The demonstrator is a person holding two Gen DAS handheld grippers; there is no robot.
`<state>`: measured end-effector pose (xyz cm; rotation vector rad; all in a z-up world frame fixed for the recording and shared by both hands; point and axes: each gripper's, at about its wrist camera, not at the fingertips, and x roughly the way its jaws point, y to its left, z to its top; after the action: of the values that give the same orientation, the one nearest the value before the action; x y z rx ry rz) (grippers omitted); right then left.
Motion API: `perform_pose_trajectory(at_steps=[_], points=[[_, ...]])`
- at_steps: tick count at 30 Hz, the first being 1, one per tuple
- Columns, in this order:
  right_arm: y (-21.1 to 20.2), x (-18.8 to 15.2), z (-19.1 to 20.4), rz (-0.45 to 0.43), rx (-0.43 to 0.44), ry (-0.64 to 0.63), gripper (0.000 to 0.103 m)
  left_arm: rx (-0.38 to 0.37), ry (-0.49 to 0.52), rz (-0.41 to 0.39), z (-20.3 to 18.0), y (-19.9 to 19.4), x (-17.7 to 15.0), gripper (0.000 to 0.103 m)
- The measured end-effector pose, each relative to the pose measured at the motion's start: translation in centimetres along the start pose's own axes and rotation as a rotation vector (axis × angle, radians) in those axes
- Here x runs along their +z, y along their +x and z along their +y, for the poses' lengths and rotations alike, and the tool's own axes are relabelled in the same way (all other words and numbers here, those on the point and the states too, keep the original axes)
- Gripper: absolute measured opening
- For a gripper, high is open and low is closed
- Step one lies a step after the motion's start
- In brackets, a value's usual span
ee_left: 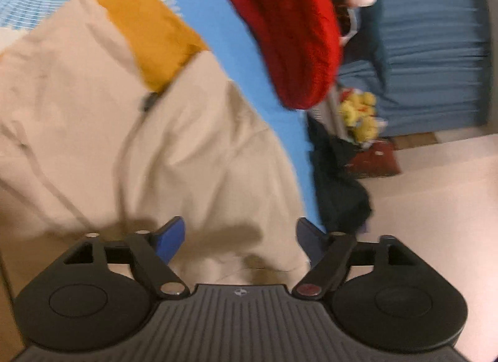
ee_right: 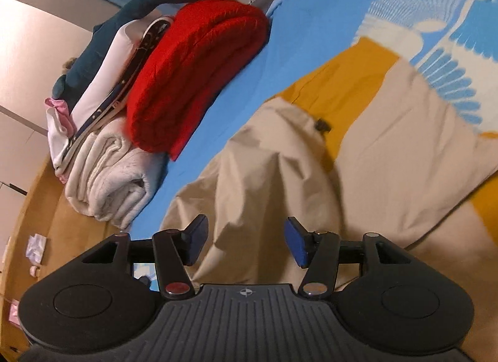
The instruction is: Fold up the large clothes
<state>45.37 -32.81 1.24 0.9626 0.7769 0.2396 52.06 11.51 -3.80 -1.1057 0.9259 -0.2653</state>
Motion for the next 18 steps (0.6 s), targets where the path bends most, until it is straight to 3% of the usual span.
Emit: perform_pose_trajectory(at_steps=[2, 4, 5, 7, 8, 12, 14, 15, 17, 18], points=[[0.8, -0.2, 0.3, 0.016, -0.004, -0.018, 0.056, -0.018, -0.007, 0.016, -0.3, 0.5, 0.0, 0.088], [1.3, -0.4, 0.7, 0.03, -0.019, -0.054, 0.05, -0.031, 0.019, 0.039, -0.5, 1.5, 0.1, 0.101], [1.5, -0.7, 0.8, 0.035, -0.024, -0.071, 0.035, -0.009, 0.024, 0.041, -0.4, 1.9, 0.0, 0.101], [1.9, -1.2, 1.1, 0.05, -0.013, -0.096, 0.015, 0.008, 0.021, 0.057, -0.1, 3.0, -0.2, 0.101], [2.0, -1.4, 1.3, 0.057, -0.005, -0.114, 0.01, 0.006, 0.019, 0.067, 0.1, 3.6, -0.3, 0.101], [2.6, -2.8, 3.3, 0.091, 0.006, -0.278, 0.005, 0.01, 0.024, 0.083, 0.2, 5.2, 0.2, 0.102], [2.7, -3.4, 4.2, 0.113, 0.031, -0.349, 0.005, 0.049, 0.037, 0.077, 0.3, 6.0, 0.7, 0.102], [2.6, -3.6, 4.5, 0.125, 0.051, -0.361, 0.005, 0.079, 0.036, 0.065, 0.6, 6.2, 1.0, 0.101], [2.6, -3.5, 4.6, 0.136, 0.077, -0.345, 0.005, 0.154, -0.002, 0.023, 1.7, 6.0, 1.5, 0.087], [2.6, -3.2, 4.4, 0.133, 0.081, -0.325, 0.005, 0.158, -0.044, 0.026, 2.5, 6.2, 1.8, 0.067]])
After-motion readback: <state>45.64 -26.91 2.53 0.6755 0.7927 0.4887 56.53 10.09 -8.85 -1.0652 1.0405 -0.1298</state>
